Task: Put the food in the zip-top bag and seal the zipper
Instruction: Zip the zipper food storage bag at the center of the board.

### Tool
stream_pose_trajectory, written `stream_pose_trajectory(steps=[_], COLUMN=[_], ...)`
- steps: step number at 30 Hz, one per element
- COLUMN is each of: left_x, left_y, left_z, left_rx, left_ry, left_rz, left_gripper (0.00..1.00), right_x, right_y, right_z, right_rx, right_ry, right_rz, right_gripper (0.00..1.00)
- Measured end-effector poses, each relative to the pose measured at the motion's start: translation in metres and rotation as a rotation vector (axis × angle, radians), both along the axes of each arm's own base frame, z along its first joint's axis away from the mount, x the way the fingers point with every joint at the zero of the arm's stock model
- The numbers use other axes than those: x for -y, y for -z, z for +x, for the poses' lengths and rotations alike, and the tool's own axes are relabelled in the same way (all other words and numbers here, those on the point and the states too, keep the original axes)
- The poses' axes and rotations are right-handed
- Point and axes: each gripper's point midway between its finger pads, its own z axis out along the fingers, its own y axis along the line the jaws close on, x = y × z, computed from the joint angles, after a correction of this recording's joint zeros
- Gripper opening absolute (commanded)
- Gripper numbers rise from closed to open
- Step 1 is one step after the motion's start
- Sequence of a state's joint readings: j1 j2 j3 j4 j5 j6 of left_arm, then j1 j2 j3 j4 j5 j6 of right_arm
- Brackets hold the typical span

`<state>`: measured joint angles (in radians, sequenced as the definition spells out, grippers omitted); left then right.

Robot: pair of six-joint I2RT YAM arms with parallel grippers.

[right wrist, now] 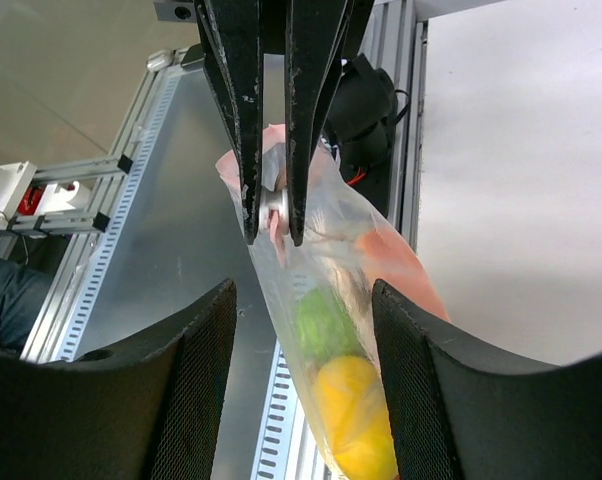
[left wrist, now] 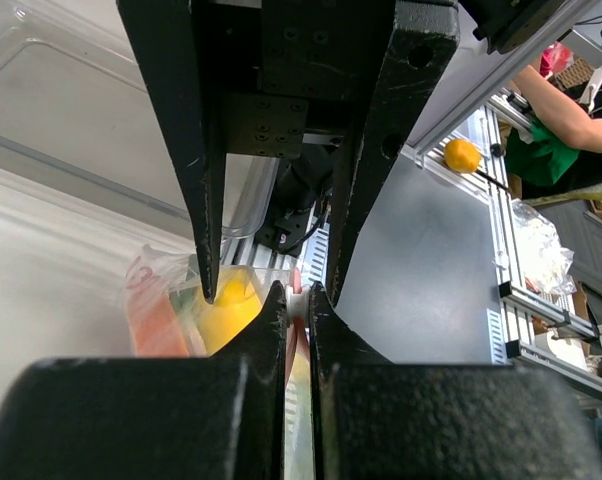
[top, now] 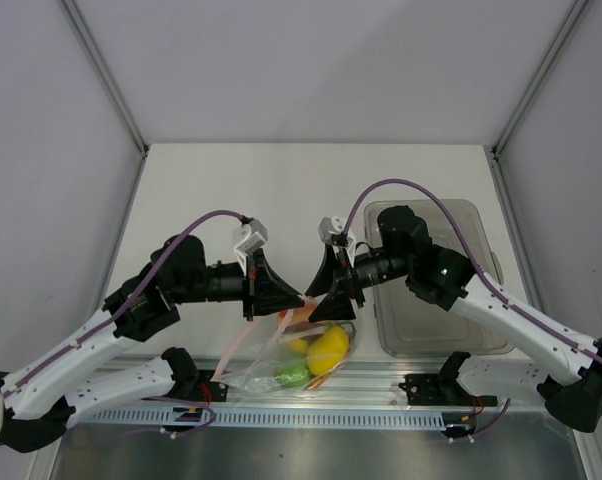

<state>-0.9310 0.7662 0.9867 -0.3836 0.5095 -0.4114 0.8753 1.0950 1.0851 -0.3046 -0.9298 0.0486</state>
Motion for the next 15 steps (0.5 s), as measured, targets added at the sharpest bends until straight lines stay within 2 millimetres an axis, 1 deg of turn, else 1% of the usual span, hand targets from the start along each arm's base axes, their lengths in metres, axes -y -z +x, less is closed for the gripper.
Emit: stream_pose_trajectory(steps=[3, 7, 10, 11, 12, 13, 14, 15], left_x=[0.001, 0.004, 0.004, 0.004, 0.005, 0.005, 0.005, 0.005], left_y=[0.001, 0.002, 0.003, 0.003, 0.003, 0.003, 0.004, 0.004], left_z=[0.0, 0.0, 0.0, 0.0, 0.0, 0.001, 0.001, 0.001], left_rx=[-0.007, -0.018, -0.022, -0.023, -0.024, -0.025, -0.029, -0.031], left_ry=[0.005, 0.014, 0.016, 0.018, 0.018, 0.018, 0.018, 0.019], left_rz=[0.002, 0.005, 0.008, 0.008, 0.009, 0.009, 0.01, 0.01], left_gripper=[0.01, 0.0, 0.01, 0.01, 0.01, 0.01, 0.01, 0.01], right_x=[-0.002, -0.009, -0.017, -0.019, -0.02, -0.022, -0.023, -0.024], right_y=[0.003, 0.008, 0.013, 0.015, 0.016, 0.018, 0.019, 0.019], right_z=[-0.003, -0.012, -0.018, -0.02, -0.021, -0.022, -0.022, -0.023], right_rx=[0.004, -0.001, 0.001, 0.0, 0.001, 0.001, 0.003, 0.01], right_ry=[-0.023, -0.077, -0.12, -0.132, -0.14, -0.147, -0.153, -0.157], right_rz=[-0.001, -0.011, -0.021, -0.024, -0.026, -0.029, -0.031, -0.029], right_gripper=[0.59, 0.57, 0.53, 0.49, 0.45, 0.37, 0.16, 0.05])
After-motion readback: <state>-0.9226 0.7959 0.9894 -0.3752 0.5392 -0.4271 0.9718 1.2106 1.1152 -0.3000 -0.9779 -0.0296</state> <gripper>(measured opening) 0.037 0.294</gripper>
